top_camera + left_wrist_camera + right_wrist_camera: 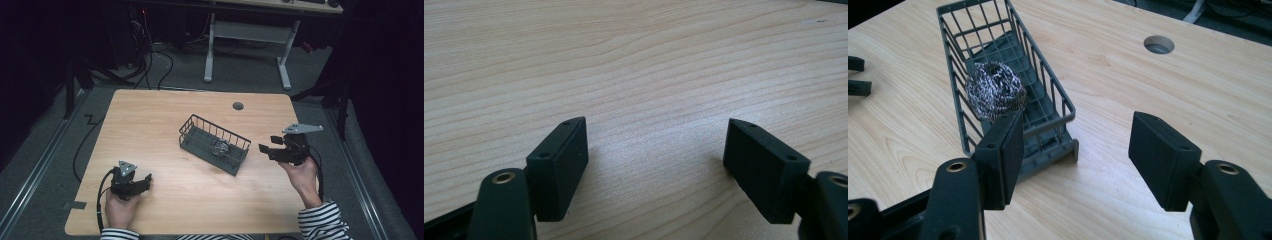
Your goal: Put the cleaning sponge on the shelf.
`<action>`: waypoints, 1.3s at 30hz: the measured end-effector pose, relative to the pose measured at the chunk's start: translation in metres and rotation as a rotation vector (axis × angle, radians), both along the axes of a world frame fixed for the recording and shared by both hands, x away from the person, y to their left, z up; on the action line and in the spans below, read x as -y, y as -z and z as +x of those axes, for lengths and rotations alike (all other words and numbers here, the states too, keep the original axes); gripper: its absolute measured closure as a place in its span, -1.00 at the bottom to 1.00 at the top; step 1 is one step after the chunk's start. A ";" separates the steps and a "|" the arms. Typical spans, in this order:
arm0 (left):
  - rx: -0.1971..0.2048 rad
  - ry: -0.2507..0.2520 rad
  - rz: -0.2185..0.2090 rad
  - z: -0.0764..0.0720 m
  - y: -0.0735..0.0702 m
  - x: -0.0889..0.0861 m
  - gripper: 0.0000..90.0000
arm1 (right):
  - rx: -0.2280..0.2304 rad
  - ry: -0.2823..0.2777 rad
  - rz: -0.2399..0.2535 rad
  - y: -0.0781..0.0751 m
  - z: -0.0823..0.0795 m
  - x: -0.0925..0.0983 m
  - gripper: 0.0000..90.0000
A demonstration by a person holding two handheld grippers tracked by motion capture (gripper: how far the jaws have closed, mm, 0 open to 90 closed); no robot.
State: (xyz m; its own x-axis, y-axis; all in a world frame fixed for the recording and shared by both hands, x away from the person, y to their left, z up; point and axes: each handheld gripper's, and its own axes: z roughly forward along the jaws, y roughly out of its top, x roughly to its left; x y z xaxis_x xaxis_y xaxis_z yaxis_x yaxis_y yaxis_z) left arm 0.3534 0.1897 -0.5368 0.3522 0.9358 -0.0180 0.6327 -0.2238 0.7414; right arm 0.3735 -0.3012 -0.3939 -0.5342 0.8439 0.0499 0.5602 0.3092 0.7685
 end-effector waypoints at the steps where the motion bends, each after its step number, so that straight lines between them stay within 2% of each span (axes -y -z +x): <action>1: 0.000 0.000 0.001 0.000 0.000 0.000 -0.41 | -0.001 0.004 -0.006 0.001 -0.001 0.001 -0.13; 26: 0.000 -0.001 0.001 0.000 0.000 0.000 -0.41 | -0.028 0.108 0.089 0.042 -0.030 0.044 -0.12; 33: 0.000 -0.001 0.001 0.000 0.000 0.000 -0.41 | -0.050 0.129 0.104 0.055 -0.034 0.049 -0.12; 39: 0.000 -0.001 0.001 0.000 0.000 0.000 -0.41 | -0.059 0.134 0.097 0.067 -0.036 0.050 -0.12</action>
